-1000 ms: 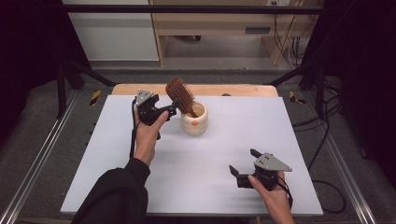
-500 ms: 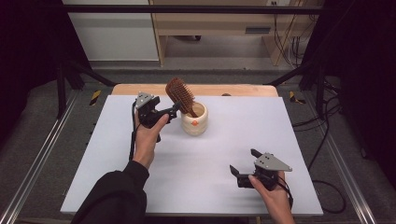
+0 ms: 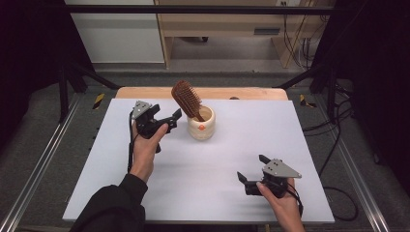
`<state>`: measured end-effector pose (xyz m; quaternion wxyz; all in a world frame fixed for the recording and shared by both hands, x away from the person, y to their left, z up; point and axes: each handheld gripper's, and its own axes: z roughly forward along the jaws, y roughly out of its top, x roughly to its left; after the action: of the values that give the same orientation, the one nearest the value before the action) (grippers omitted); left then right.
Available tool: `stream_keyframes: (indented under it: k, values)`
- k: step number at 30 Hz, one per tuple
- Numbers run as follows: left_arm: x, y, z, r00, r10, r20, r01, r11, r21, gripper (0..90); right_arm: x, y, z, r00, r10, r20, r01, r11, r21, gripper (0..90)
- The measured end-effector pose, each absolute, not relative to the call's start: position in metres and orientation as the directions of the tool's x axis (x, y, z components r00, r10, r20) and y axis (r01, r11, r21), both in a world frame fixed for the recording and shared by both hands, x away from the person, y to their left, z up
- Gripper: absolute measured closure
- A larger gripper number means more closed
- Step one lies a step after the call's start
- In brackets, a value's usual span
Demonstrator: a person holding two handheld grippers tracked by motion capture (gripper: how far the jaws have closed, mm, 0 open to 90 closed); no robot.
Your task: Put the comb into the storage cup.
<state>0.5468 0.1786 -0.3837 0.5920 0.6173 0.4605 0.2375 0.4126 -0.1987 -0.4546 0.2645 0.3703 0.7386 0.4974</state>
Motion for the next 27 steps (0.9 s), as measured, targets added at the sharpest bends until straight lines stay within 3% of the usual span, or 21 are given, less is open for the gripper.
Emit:
stream_keyframes:
  k: [27]
  values:
    - [0.516, 0.193, -0.374, 0.478, 0.857, -0.191, 0.261, 0.069, 0.963, 4.4, 0.413, -0.199, -0.455, -0.581, 0.813, -0.031, 0.286, 0.240, 0.928, 3.7]
